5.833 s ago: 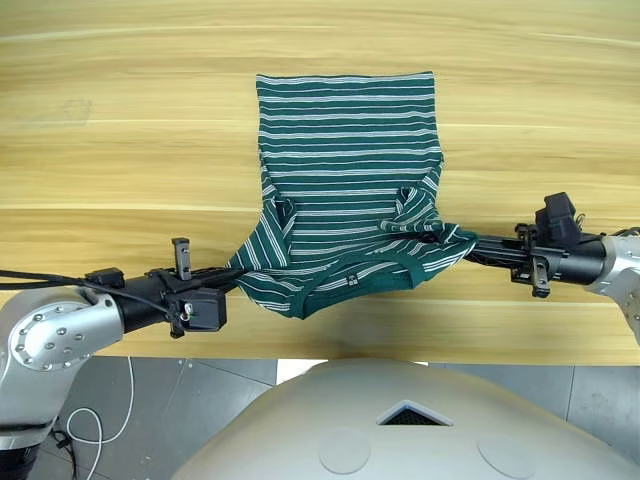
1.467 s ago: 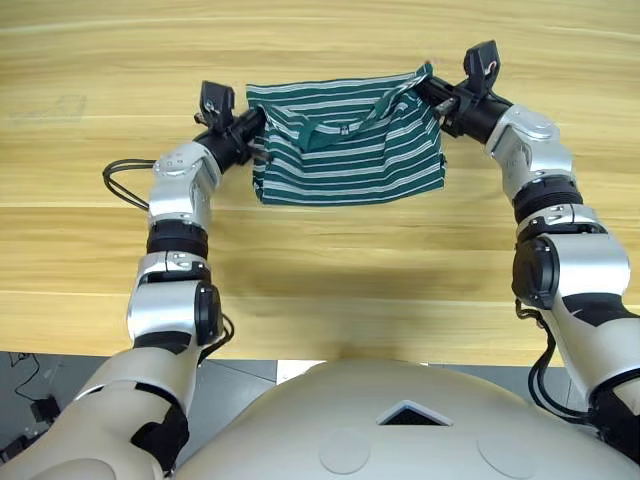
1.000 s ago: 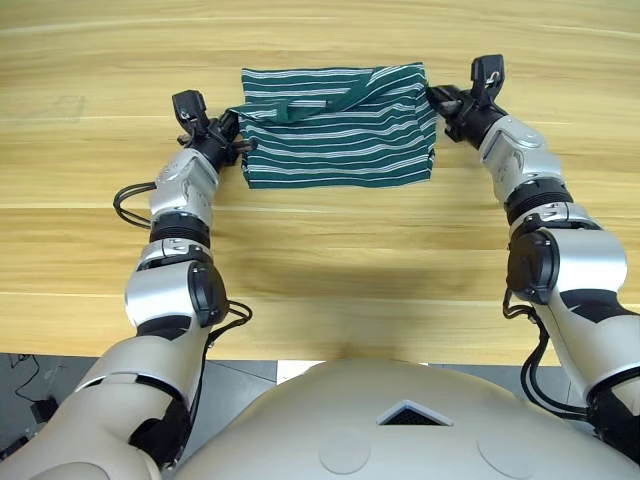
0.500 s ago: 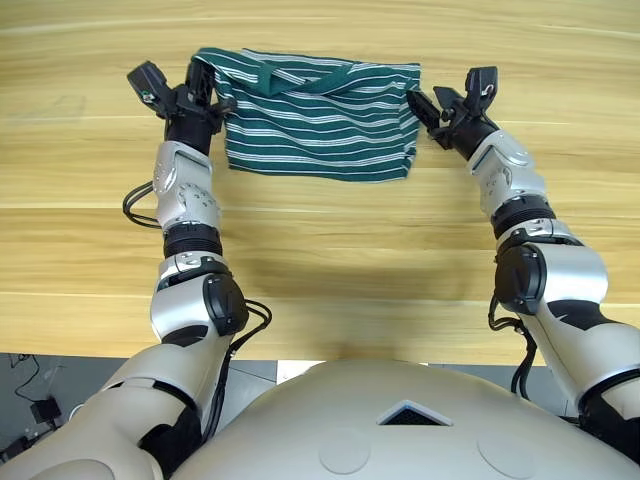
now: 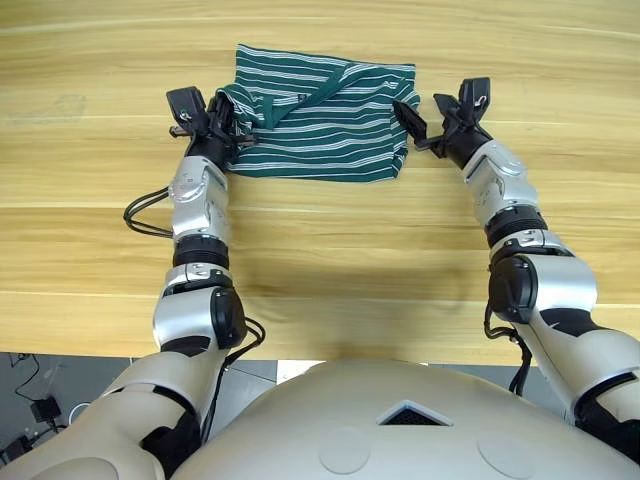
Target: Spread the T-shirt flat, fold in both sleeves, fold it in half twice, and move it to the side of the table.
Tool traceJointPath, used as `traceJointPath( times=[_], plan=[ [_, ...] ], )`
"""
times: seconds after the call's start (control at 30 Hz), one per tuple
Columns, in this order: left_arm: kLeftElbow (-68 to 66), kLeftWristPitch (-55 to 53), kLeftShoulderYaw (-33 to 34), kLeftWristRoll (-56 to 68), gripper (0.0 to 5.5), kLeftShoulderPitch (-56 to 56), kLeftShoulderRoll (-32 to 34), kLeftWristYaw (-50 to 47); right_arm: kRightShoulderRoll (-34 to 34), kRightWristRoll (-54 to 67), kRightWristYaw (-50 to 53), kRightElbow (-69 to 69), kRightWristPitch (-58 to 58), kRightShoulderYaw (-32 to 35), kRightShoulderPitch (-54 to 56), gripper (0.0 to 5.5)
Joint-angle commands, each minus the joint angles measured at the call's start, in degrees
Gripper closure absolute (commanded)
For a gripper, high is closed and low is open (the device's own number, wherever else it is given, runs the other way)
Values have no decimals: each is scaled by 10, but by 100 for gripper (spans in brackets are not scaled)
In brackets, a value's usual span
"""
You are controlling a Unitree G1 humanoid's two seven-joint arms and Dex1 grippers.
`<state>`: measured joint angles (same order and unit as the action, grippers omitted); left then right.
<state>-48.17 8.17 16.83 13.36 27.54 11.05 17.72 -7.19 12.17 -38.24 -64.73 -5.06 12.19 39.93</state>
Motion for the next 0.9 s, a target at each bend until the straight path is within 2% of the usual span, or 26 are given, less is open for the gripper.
traceJointPath(
  times=[0.03,0.17,0.37,0.53,0.77,0.87,0.9],
  plan=[
    [-2,-4,-2,2,456,1,5,4,4,-3,1,9,-6,-5,-10,10],
    [-1,9,-2,2,392,-4,2,1,5,-3,-1,12,-5,-9,-14,10],
    [-6,54,-8,-62,311,-9,32,-116,9,0,-10,23,-3,-15,-20,10],
    [-2,63,-13,-72,243,-17,29,-142,19,0,-16,37,-2,-21,-31,10],
    [33,61,-17,-58,149,-44,14,-132,30,2,-22,79,5,-30,-49,10],
    [109,79,-9,-64,107,-65,14,-159,21,-46,26,99,-16,-64,-56,10],
    [152,79,-8,-65,82,-74,14,-168,6,-98,60,102,-38,-100,-59,10]
  ],
)
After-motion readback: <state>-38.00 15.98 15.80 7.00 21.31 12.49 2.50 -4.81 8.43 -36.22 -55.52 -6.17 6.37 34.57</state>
